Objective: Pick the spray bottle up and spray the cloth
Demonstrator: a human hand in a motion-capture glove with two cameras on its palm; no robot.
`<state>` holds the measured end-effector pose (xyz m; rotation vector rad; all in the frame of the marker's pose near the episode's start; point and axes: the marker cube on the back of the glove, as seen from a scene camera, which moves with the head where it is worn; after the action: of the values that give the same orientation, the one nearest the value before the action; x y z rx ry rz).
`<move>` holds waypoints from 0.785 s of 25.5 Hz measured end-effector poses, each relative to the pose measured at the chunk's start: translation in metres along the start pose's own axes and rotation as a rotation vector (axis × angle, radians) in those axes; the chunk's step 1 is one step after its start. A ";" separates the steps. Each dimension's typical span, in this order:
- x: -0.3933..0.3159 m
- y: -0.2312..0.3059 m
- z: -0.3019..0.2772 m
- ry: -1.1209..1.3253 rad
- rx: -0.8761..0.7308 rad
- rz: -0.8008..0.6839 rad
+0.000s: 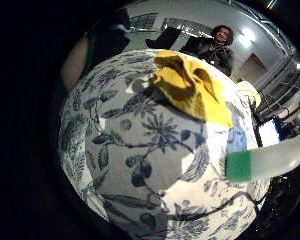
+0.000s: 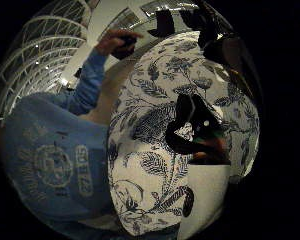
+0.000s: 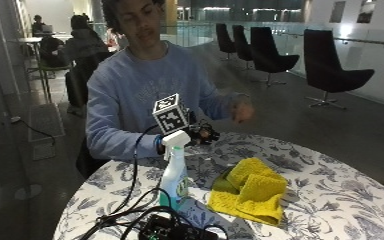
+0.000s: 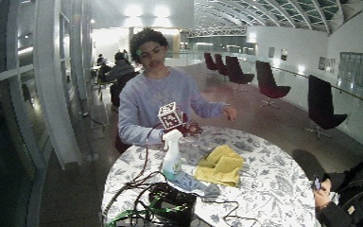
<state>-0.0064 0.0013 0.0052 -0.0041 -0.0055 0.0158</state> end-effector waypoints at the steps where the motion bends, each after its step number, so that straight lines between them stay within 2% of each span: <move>1: -0.002 0.001 0.002 -0.002 -0.003 0.003; 11: -0.008 0.003 0.016 -0.024 -0.053 0.038; 20: 0.004 0.002 0.006 -0.082 0.008 0.083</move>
<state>-0.0021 0.0033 0.0108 0.0044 -0.0873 0.0991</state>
